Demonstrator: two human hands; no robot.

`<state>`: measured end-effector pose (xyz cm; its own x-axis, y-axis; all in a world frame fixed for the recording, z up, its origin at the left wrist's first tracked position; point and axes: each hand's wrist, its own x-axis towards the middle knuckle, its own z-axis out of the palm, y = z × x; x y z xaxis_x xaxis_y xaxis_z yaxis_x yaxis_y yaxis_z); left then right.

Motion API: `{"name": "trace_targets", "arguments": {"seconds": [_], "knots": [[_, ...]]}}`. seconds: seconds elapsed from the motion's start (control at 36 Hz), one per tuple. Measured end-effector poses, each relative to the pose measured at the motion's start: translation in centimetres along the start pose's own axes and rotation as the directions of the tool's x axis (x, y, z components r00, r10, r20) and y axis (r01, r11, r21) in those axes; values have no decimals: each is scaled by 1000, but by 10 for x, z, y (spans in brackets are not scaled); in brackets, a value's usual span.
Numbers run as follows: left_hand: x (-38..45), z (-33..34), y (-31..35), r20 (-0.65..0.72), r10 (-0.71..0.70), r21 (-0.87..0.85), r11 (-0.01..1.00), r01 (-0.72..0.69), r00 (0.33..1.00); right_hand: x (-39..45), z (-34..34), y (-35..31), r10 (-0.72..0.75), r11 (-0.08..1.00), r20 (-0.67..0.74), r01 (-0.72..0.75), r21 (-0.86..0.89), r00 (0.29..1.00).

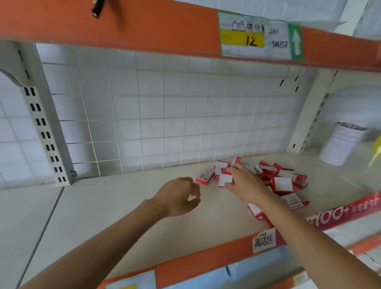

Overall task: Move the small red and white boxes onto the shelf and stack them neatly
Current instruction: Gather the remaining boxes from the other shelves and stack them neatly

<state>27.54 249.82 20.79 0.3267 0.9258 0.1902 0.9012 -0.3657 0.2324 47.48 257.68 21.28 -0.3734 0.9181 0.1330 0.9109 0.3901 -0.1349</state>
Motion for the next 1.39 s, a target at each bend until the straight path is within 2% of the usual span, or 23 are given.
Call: {"name": "trace_targets", "arguments": {"seconds": [0.17,0.25,0.36,0.53,0.67,0.81,0.92,1.0,1.17,1.28,1.39], "knots": [[-6,-3,8,-36,-122,34,992,124,992,29,10,10,-8,996,66,13,-88,998],[-18,0,11,-51,-218,29,975,220,975,33,16,7,-46,997,56,49,-59,997],[-40,3,16,-55,-335,17,942,336,941,32,15,-7,-219,976,71,219,-5,973],[-86,-4,19,-119,-479,8,876,483,870,20,12,-66,-443,869,42,418,265,895],[-149,-20,9,-205,-579,13,804,594,789,-2,12,-135,-609,755,20,572,320,793],[-232,-41,-5,-277,-680,-15,710,704,679,-30,12,-218,-717,658,6,675,334,697],[-317,-60,-18,-294,-744,-16,632,775,601,-65,19,-302,-795,539,-39,734,413,606],[-391,-77,-25,-324,-793,-6,547,837,515,-103,27,-374,-859,435,-56,784,444,508],[-538,-120,-23,-401,-850,90,334,938,341,-189,40,-514,-959,220,-55,853,474,278],[-601,-140,-17,-412,-881,86,217,972,233,-237,42,-584,-980,131,-65,853,505,189],[-643,-148,-18,-451,-872,67,182,981,192,-263,43,-628,-990,76,-61,854,515,125]]}}
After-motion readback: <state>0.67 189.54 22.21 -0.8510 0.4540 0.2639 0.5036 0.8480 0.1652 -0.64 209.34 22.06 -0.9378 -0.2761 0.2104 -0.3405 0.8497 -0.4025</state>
